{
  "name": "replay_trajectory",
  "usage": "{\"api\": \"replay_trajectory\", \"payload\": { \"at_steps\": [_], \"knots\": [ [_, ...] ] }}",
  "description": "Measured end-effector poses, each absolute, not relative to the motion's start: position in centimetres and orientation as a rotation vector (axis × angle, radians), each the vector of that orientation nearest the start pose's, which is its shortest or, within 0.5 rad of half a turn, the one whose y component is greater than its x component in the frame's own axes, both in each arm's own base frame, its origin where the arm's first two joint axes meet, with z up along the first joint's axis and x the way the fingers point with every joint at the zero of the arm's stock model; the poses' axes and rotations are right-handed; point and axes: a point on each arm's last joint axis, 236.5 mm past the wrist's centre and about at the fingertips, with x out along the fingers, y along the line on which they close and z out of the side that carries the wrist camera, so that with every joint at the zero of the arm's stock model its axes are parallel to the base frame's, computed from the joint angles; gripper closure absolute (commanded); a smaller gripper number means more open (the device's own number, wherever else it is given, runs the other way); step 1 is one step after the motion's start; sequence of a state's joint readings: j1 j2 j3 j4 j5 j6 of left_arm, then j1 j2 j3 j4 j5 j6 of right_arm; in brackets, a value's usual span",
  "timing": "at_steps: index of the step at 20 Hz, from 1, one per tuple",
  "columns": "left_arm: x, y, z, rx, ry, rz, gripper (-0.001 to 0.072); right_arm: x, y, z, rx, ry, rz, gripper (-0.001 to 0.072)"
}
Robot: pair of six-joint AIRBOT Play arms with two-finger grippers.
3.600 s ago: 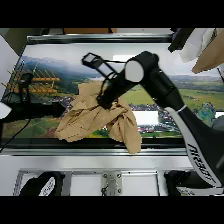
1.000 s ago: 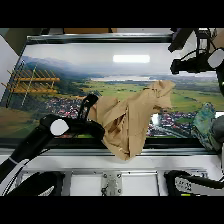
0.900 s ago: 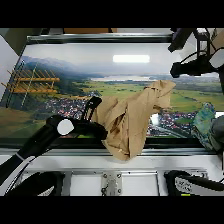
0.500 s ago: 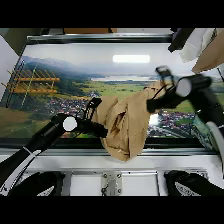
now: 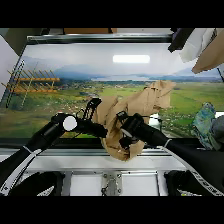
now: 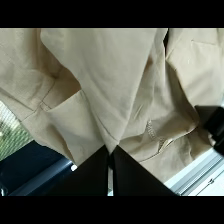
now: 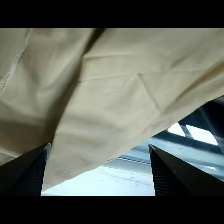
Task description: Fold the clothes and pants, and hang the long-sleeved shirts on hangers.
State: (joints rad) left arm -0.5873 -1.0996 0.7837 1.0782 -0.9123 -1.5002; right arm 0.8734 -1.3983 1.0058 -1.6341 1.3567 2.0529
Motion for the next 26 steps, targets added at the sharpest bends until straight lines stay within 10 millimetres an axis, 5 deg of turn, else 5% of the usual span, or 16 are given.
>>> {"api": "replay_trajectory", "payload": {
  "at_steps": [1,6,16,26],
  "knots": [
    [23.3,-26.2,-2.3,-0.078,1.298,-0.700,0.0693,19.0,20.8,-8.5,-0.468,1.656,0.180,0.0121],
    [23.3,-26.1,-2.0,-0.078,1.293,-0.703,0.0693,18.4,20.4,-10.2,-0.506,1.683,0.116,0.0121],
    [22.6,-25.9,0.7,-0.080,1.243,-0.735,0.0693,17.8,21.7,-10.3,-0.474,1.663,0.124,0.0118],
    [20.6,-25.2,3.3,-0.086,1.232,-0.766,0.0693,22.5,16.5,-9.3,-0.571,1.575,-0.037,0.0125]
  ]
}}
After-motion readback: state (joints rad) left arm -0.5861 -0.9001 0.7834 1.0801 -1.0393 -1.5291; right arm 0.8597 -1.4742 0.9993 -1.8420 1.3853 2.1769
